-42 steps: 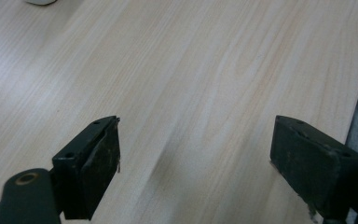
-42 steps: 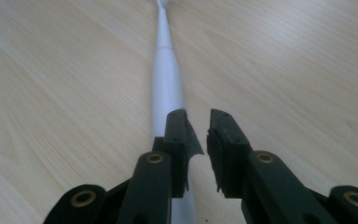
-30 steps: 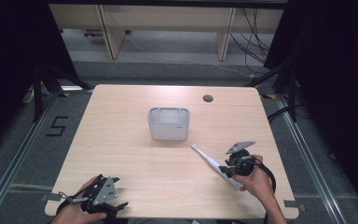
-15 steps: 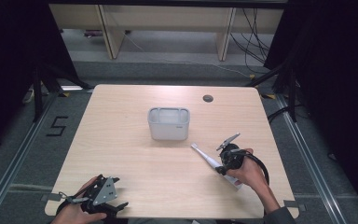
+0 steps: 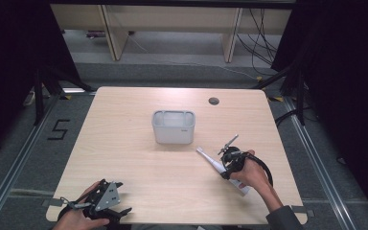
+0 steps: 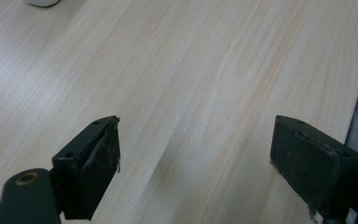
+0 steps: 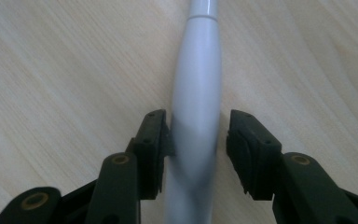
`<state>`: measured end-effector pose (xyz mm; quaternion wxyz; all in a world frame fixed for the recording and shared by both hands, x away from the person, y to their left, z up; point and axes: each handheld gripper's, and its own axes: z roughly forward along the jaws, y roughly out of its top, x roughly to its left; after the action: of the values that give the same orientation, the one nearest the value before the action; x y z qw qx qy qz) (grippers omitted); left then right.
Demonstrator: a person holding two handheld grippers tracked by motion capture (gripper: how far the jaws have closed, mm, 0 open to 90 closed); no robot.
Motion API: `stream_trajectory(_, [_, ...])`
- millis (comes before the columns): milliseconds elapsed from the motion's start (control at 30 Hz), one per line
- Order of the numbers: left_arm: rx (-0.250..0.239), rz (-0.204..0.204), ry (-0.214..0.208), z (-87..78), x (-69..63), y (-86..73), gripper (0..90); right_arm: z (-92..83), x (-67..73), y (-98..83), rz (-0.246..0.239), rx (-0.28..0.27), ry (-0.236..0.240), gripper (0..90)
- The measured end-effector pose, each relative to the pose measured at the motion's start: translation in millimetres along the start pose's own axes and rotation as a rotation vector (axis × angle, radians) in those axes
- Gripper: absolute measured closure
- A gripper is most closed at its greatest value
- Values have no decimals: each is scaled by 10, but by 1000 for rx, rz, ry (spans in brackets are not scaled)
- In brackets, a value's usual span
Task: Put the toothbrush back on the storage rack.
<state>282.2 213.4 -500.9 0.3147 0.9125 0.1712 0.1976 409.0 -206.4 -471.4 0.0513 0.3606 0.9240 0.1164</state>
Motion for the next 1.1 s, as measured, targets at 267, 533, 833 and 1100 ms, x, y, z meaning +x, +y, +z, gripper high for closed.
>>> stream_trajectory(267, [-5, -1, -3, 0, -3, 4, 156, 64, -11, 73, -48, 60, 11, 628])
stream_trajectory(533, [-7, 0, -1, 0, -1, 0, 156, 87, -40, 186, -73, 157, 4, 650])
stream_trajectory(833, [-8, -1, -2, 0, 0, 2, 156, 111, -12, 306, -62, 229, 10, 662])
stream_trajectory(1100, [-7, -1, -1, 0, 1, 0, 157, 118, 4, 350, -71, 274, -3, 664])
